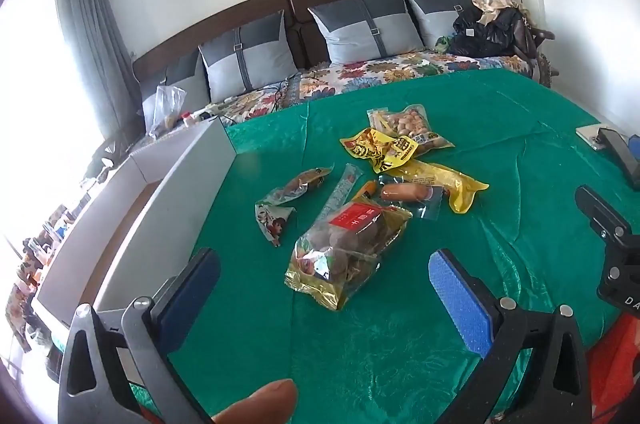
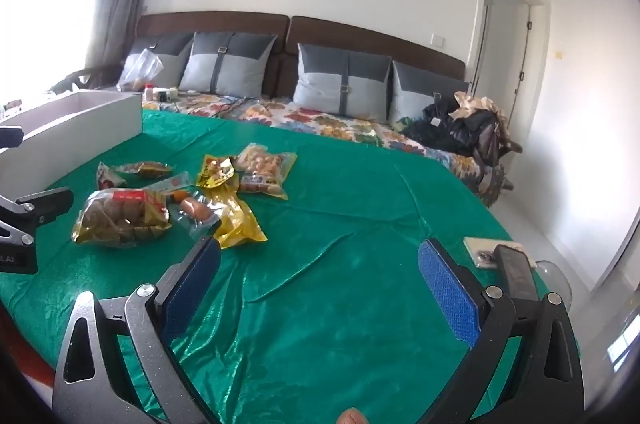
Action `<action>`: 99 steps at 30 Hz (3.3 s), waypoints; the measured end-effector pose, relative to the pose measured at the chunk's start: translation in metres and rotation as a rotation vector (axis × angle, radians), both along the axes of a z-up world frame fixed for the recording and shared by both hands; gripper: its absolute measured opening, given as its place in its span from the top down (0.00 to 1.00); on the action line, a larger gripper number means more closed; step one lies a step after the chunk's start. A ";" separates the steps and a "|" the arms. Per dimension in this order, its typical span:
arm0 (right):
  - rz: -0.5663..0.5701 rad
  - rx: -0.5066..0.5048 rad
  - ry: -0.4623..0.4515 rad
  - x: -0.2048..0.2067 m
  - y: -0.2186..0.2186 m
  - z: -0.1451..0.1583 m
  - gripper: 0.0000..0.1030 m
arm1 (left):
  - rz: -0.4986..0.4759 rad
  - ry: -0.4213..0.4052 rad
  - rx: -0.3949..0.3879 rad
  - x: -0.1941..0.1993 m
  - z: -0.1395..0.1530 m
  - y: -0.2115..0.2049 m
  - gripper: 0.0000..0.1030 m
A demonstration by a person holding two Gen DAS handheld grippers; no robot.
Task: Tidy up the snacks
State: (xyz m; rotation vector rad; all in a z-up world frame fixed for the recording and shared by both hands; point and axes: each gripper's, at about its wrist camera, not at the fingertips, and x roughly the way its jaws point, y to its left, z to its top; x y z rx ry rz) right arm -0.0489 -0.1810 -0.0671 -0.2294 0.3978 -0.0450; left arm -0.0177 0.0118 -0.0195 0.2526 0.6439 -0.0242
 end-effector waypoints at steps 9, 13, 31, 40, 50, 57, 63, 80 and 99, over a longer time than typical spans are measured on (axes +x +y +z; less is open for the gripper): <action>0.024 -0.019 -0.013 -0.004 0.007 0.001 0.02 | 0.009 0.045 -0.114 0.004 -0.002 0.017 0.00; 0.012 0.023 0.034 0.000 -0.001 -0.004 0.02 | 0.036 0.159 -0.145 0.015 -0.034 0.032 0.00; -0.018 0.142 0.399 0.037 -0.019 -0.081 0.02 | 0.109 0.349 -0.182 0.028 -0.107 0.071 0.00; -0.008 0.187 0.403 0.047 -0.026 -0.091 0.01 | 0.128 0.362 -0.219 0.032 -0.110 0.077 0.00; -0.009 0.189 0.415 0.052 -0.024 -0.089 0.01 | 0.131 0.339 -0.220 0.031 -0.111 0.077 0.00; -0.009 0.189 0.415 0.053 -0.024 -0.089 0.01 | 0.129 0.341 -0.218 0.031 -0.111 0.078 0.00; -0.008 0.188 0.414 0.053 -0.024 -0.089 0.01 | 0.124 0.337 -0.217 0.031 -0.111 0.078 0.00; -0.009 0.188 0.420 0.054 -0.024 -0.089 0.01 | 0.112 0.339 -0.213 0.032 -0.112 0.076 0.00; -0.009 0.188 0.418 0.054 -0.024 -0.089 0.01 | 0.111 0.330 -0.212 0.031 -0.113 0.075 0.00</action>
